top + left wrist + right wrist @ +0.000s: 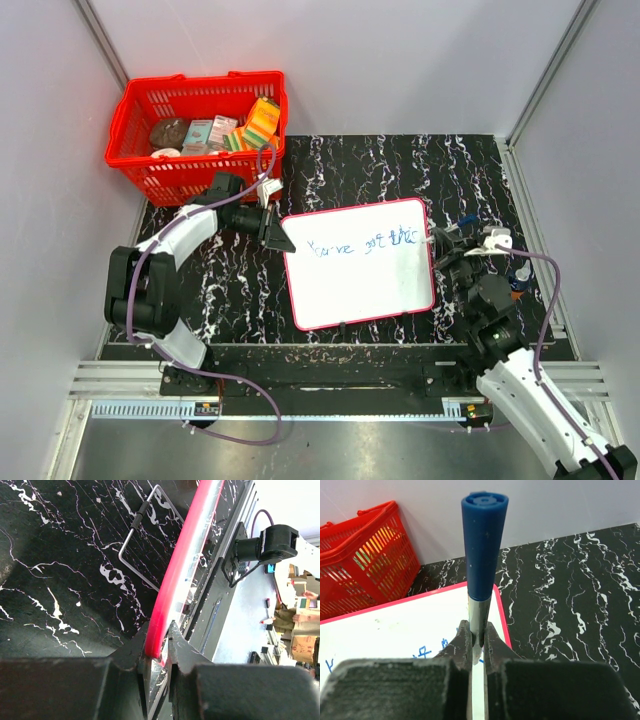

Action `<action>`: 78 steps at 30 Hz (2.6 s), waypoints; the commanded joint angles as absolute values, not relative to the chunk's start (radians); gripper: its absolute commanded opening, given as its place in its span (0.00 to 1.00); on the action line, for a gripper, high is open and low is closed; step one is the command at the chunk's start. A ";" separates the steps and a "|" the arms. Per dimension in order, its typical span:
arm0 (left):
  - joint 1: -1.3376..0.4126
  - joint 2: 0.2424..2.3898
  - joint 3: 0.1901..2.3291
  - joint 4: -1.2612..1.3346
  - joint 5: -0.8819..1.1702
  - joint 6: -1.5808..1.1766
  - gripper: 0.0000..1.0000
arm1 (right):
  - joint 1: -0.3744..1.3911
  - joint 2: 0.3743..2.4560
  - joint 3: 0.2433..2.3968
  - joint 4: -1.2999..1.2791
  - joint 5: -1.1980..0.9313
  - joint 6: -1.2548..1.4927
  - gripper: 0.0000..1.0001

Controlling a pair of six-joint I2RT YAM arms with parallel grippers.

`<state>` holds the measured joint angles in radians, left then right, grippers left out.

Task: Write a sentence on the whiteboard
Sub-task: Write a sentence on the whiteboard, then place the whiteboard marker at the center of the board.

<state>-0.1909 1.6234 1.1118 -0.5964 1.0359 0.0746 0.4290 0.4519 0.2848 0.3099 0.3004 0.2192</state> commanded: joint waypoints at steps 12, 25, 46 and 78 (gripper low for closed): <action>-0.210 1.583 1.109 -0.469 0.747 0.189 0.47 | 0.423 0.275 0.328 0.051 0.388 0.253 0.00; -0.215 1.464 1.089 -0.428 0.703 0.110 0.93 | 0.423 0.241 0.354 -0.037 0.420 0.250 0.00; -0.176 1.088 1.215 -0.457 0.508 -0.092 0.99 | 0.423 0.560 0.554 -0.221 0.577 0.409 0.00; -0.178 0.779 1.284 -0.460 0.612 -0.230 0.99 | 0.014 1.436 0.893 -0.359 -0.038 0.298 0.09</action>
